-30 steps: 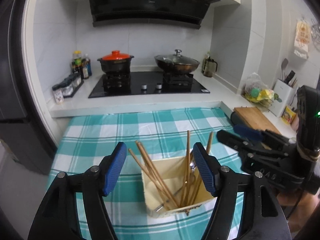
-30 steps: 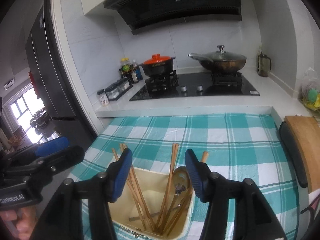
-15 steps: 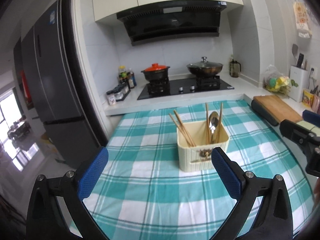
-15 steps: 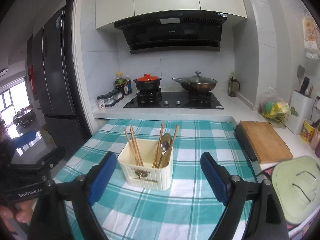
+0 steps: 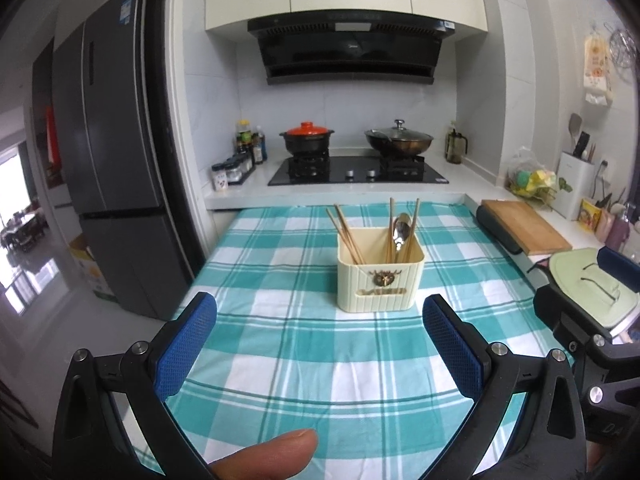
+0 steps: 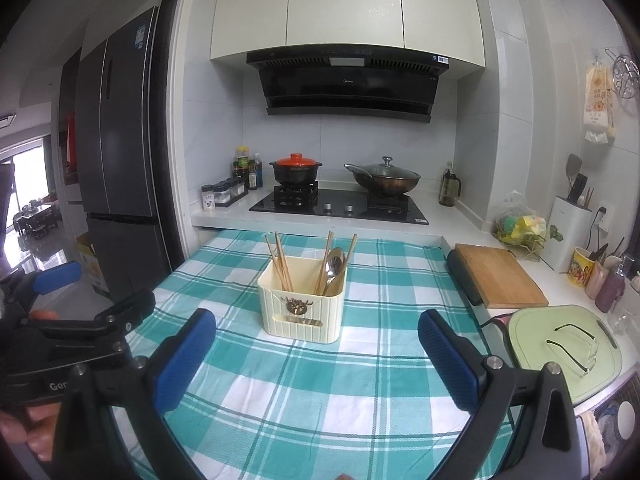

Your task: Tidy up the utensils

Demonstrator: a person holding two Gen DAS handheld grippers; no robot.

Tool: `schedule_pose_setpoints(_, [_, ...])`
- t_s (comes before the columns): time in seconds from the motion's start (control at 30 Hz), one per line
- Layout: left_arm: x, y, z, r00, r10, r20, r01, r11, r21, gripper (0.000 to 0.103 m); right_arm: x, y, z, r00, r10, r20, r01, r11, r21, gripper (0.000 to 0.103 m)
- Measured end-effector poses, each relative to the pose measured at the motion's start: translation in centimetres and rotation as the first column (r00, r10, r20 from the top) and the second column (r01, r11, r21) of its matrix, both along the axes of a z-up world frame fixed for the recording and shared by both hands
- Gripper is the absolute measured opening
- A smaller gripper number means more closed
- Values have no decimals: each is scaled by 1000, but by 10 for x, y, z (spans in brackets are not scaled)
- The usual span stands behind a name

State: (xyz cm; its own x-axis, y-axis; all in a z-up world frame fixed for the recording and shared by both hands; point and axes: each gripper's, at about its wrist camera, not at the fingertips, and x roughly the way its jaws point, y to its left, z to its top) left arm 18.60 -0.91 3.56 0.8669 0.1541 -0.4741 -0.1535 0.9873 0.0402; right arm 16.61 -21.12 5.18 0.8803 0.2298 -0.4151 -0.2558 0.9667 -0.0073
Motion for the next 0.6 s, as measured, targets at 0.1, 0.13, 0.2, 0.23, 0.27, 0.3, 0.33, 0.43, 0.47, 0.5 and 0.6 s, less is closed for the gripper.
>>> schedule_pose_setpoints(0.1, [-4,-2,3,1000,-3,5,3,1000,9,103,-6,0,4,1000,-1,9,1,1000,1,103])
schedule_pose_setpoints(0.13, [-4,-3,3,1000,-3,5,3,1000,14,103,-7,0,5,1000,-4,12,4,1000,3,103])
schedule_pose_setpoints(0.2, [-4,-3,4,1000,-1,5,1,1000,13,103,-8,-1,6,1000,-9,15,9,1000,11,103])
schedule_pose_setpoints(0.23, [-4,-3,3,1000,2,6,-2,1000,11,103,-9,-2,6,1000,-10,15,10,1000,14,103])
schedule_pose_setpoints(0.27, [-4,-3,3,1000,4,7,-4,1000,10,103,-8,-2,6,1000,-12,12,11,1000,15,103])
schedule_pose_setpoints(0.3, [-4,-2,3,1000,7,7,-7,1000,8,103,-9,-3,6,1000,-15,11,15,1000,14,103])
schedule_pose_setpoints(0.33, [-3,-2,3,1000,10,6,-10,1000,7,103,-8,-4,6,1000,-20,11,19,1000,14,103])
schedule_pose_setpoints(0.43, [-2,0,1,1000,15,5,-15,1000,5,103,-8,-6,4,1000,-23,6,22,1000,14,103])
schedule_pose_setpoints(0.47, [-1,1,1,1000,17,4,-17,1000,5,103,-7,-6,4,1000,-23,3,23,1000,15,103])
schedule_pose_setpoints(0.5, [-1,2,1,1000,19,3,-19,1000,7,103,-7,-5,3,1000,-23,0,23,1000,16,103])
schedule_pose_setpoints(0.6, [0,3,1,1000,25,4,-25,1000,12,103,-6,-4,1,1000,-19,-4,19,1000,19,103])
